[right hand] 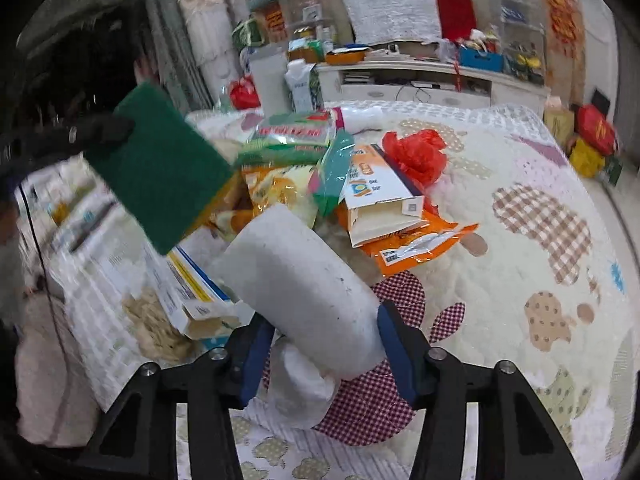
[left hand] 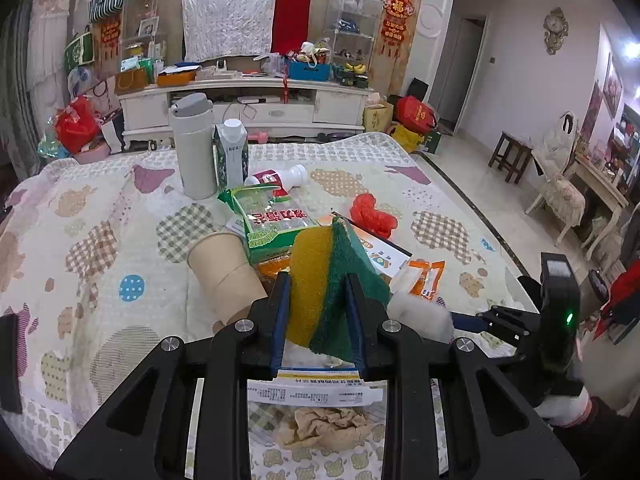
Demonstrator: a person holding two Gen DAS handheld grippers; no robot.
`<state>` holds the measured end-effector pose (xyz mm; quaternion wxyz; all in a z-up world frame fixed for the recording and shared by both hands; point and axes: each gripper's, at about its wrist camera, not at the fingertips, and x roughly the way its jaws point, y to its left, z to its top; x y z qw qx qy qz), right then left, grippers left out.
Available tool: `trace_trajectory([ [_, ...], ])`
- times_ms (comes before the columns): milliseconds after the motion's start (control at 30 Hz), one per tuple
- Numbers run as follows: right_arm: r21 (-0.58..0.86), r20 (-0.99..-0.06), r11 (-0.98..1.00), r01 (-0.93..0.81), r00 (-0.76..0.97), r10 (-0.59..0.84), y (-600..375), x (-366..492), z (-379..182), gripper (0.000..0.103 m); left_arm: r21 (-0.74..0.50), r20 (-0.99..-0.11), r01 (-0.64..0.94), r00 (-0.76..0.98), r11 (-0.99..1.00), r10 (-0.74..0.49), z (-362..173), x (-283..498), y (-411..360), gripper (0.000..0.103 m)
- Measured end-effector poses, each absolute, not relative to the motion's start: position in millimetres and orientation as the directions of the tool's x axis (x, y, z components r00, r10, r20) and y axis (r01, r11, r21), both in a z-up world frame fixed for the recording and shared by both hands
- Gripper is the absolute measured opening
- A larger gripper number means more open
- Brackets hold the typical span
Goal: Collect trash
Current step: 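Grasp the green-yellow sponge with the left tool while the right tool grasps the white foam block, then carry the sponge and foam block in both tools toward the black bin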
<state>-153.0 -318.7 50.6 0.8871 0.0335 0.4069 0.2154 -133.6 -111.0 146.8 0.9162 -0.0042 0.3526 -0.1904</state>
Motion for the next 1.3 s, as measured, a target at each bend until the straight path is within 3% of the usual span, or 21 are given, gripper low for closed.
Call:
trace_trajectory([
  [200, 0.325, -0.666, 0.879, -0.347, 0.576, 0.474, -337, -165, 69, 0.046, -0.147, -0.641, 0.355, 0.677, 0.923, -0.362, 149, -137, -116, 0.024],
  [600, 0.314, -0.763, 0.934, -0.169, 0.541, 0.354, -380, -167, 55, 0.043, -0.138, -0.653, 0.401, 0.651, 0.905, -0.388, 147, -145, -146, 0.024],
  [733, 0.355, -0.737, 0.921, -0.159, 0.558, 0.380, -382, -154, 50, 0.054, -0.132, -0.661, 0.413, 0.641, 0.901, -0.390, 144, -145, -158, 0.024],
  [800, 0.386, -0.712, 0.906, -0.173, 0.568, 0.412, -381, -147, 50, 0.054, -0.126, -0.665, 0.417, 0.638, 0.900, -0.388, 142, -145, -162, 0.024],
  [967, 0.392, -0.688, 0.900, -0.193, 0.588, 0.426, -376, -145, 50, 0.039, -0.116, -0.670, 0.419, 0.637, 0.901, -0.382, 140, -143, -168, 0.024],
  [1300, 0.364, -0.649, 0.920, -0.141, 0.670, 0.360, -418, -178, 72, 0.036, -0.121, -0.668, 0.455, 0.620, 0.882, -0.412, 143, -145, -196, 0.024],
])
